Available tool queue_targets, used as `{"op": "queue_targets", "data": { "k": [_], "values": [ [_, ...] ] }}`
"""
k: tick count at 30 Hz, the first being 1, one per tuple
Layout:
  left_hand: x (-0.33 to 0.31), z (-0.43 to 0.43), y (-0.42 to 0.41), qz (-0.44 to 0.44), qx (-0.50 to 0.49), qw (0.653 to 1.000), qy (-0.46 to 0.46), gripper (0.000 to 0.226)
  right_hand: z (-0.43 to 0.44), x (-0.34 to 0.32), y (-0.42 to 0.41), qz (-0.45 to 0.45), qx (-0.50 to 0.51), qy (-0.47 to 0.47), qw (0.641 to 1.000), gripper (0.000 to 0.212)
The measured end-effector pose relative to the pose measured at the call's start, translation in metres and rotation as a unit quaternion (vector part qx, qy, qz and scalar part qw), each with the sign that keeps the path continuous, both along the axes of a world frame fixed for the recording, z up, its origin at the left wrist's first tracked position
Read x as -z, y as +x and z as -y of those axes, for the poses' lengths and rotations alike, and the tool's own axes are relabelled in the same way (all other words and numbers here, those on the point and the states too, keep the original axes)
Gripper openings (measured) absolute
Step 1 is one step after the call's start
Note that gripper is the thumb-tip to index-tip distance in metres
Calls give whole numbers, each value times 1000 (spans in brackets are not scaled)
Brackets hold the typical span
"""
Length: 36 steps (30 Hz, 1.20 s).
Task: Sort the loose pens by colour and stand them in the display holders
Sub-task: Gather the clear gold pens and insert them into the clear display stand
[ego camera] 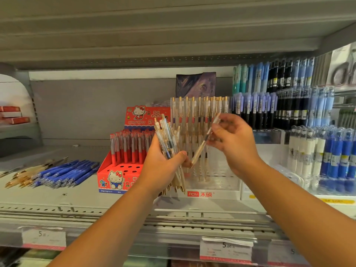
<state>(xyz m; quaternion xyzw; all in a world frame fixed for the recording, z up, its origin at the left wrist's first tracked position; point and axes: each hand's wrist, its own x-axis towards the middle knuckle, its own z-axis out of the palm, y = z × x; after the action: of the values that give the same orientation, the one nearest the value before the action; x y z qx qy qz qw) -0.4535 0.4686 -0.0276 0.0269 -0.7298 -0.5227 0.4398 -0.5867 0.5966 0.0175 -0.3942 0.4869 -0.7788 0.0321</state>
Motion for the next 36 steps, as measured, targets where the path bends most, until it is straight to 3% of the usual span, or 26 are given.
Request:
{"op": "queue_targets", "data": {
  "k": [9,13,24,30,36],
  "values": [
    [-2,-2,0,36,31,999,20,57,-6,0,-29,-107,175,33,978,26],
    [-3,-5,0,49,38,997,54,54,-2,4,-29,-133,173,70,973,23],
    [-2,-3,0,71,49,993,79,53,1,9,-37,-103,181,76,975,25],
    [-2,-5,1,56,57,994,74,53,6,18,-38,-146,181,205,951,22],
    [-2,-4,1,65,33,996,45,52,5,18,-39,-173,235,259,921,20]
  ]
}}
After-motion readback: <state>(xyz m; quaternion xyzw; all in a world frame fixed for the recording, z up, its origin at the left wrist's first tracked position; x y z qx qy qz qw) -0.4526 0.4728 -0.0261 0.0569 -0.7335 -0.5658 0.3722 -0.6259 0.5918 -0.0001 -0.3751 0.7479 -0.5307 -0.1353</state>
